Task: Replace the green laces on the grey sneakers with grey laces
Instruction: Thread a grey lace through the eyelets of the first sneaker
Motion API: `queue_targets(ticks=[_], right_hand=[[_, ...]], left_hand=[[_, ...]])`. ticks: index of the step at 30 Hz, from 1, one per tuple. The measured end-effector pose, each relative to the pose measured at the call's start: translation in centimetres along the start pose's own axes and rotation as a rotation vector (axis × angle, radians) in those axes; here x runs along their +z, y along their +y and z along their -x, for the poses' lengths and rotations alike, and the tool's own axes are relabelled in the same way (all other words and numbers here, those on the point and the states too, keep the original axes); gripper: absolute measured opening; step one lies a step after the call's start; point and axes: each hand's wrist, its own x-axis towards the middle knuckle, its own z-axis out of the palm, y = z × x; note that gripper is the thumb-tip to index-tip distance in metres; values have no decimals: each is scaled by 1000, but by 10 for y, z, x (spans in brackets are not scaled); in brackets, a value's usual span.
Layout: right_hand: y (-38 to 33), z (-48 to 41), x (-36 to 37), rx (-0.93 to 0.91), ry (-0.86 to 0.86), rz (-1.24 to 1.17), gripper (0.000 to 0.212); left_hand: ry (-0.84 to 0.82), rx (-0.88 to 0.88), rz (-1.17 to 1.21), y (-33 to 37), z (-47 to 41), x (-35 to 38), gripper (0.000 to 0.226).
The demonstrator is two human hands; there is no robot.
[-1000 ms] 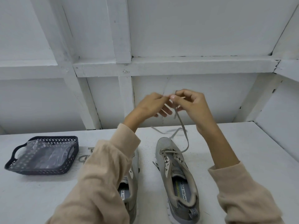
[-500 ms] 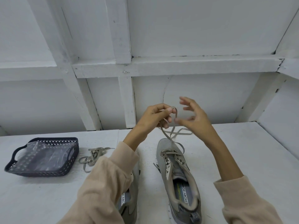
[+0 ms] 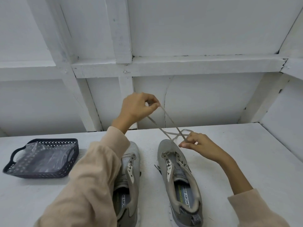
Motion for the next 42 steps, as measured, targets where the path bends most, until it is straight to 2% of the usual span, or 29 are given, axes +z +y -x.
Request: queue_targets(ticks=[3, 4, 6, 7, 11, 13, 14, 16, 20, 28, 33, 36, 39, 42], right_hand=[[8, 0, 1, 67, -81, 65, 22], [9, 0, 3, 95, -106, 108, 35], [14, -1, 8, 102, -125, 149, 75], [18, -3, 10, 104, -121, 130, 80], [22, -5, 21, 175, -58, -231, 39], [24, -5, 27, 194, 29, -417, 15], [24, -4, 30, 202, 71, -491, 12], [26, -4, 37, 213, 164, -583, 14], [30, -3, 55, 279, 333, -609, 22], [29, 0, 69, 248, 459, -568, 25], [30, 1, 73, 313, 410, -686, 23], [26, 3, 68, 348, 302, -727, 25], [24, 6, 63, 369, 201, -692, 39], [26, 6, 62, 390, 195, -717, 50]], left_hand=[[-11, 142, -51, -9, -6, 8, 15], [-39, 149, -69, -10, -5, 13, 15], [-112, 143, -96, -10, 2, 30, 19], [-164, 137, -108, -9, 8, 40, 23], [-302, 92, -170, -9, 34, 78, 36], [-282, 67, -134, -2, 49, 90, 32], [-280, 53, -121, 3, 56, 95, 26], [-328, 31, -163, 14, 67, 104, 18], [-410, -48, -245, 22, 80, 121, 20], [-365, -211, -34, 19, 85, 139, 17], [-304, -214, 9, 18, 88, 142, 19], [-297, -197, -7, 18, 88, 141, 19], [-299, -198, 12, 15, 86, 140, 13], [-298, -220, 40, 12, 84, 137, 5]])
